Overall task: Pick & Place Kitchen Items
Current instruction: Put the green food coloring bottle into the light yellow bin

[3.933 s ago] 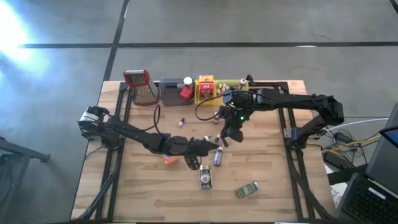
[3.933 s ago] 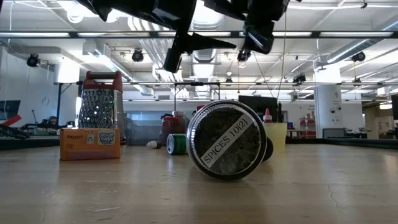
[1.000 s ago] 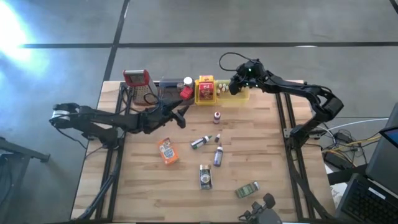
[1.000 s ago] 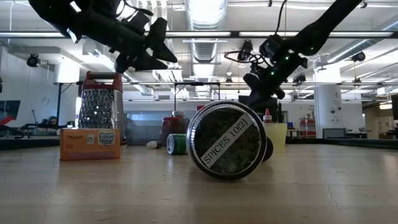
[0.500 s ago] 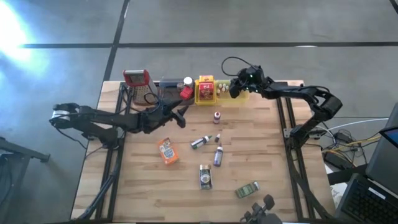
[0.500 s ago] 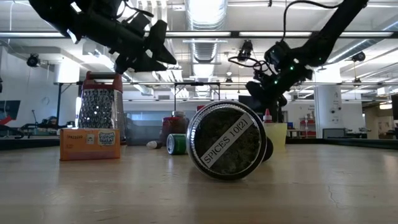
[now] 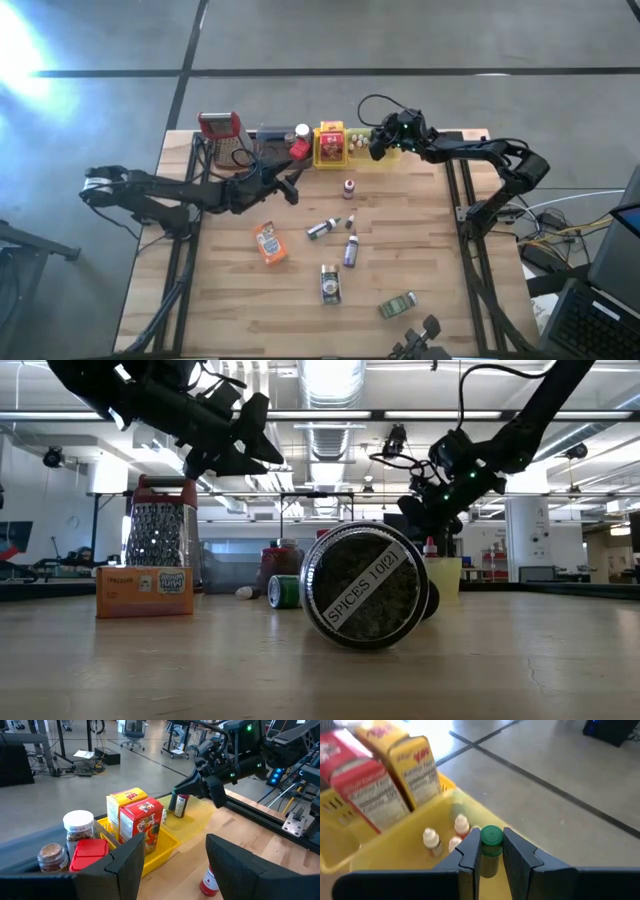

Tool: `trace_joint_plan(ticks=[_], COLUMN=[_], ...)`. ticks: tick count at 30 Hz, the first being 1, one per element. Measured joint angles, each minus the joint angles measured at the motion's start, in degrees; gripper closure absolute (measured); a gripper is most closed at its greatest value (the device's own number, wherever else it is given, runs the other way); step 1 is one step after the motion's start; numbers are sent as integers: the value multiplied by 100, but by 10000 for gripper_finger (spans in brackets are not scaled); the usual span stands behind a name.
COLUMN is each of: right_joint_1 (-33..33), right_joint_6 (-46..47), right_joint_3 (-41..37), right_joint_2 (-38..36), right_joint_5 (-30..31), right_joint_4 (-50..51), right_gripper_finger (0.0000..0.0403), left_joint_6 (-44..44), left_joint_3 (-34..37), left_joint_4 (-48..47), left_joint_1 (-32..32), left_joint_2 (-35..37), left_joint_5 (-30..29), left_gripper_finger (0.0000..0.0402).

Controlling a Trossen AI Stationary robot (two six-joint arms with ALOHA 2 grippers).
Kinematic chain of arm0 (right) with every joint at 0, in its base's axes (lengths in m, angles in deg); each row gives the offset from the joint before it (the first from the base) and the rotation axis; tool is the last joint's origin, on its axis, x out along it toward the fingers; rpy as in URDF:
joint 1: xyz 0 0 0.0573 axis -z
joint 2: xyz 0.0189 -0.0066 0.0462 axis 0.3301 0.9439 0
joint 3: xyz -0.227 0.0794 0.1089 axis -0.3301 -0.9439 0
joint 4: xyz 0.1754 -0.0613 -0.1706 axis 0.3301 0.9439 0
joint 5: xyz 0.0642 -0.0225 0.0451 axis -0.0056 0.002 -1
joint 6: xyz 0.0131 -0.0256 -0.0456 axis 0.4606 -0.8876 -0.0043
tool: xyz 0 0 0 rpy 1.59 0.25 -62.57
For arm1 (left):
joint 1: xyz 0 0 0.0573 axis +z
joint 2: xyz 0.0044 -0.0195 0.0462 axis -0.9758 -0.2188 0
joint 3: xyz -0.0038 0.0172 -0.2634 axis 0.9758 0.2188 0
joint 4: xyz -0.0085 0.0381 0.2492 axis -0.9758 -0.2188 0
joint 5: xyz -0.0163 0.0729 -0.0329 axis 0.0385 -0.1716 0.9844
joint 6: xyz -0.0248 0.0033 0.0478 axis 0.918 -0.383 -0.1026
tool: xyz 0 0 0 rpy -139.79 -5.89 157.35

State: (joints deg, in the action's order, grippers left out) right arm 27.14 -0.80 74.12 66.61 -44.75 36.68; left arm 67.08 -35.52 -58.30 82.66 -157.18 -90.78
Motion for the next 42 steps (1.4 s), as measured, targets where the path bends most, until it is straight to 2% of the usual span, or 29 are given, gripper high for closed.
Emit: trace_joint_plan(ticks=[13,20,32,42], right_joint_1=[-353,-389,-415,-415], right_joint_6=[-104,-7,61,33], right_joint_3=[-312,-525,-302,-250], right_joint_2=[0,19,813,916], right_joint_5=[9,2,15,13], right_joint_4=[-131,-681,-1025,-1005], right_gripper_finger=[349,349,349,343], left_joint_6=[11,11,64,68], left_joint_3=[0,-4,-7,0], left_joint_4=[0,6,7,-57], left_joint_1=[0,0,0,0], left_joint_2=[0,0,0,0], left_joint_5=[0,0,0,0], left_gripper_finger=[186,186,186,186])
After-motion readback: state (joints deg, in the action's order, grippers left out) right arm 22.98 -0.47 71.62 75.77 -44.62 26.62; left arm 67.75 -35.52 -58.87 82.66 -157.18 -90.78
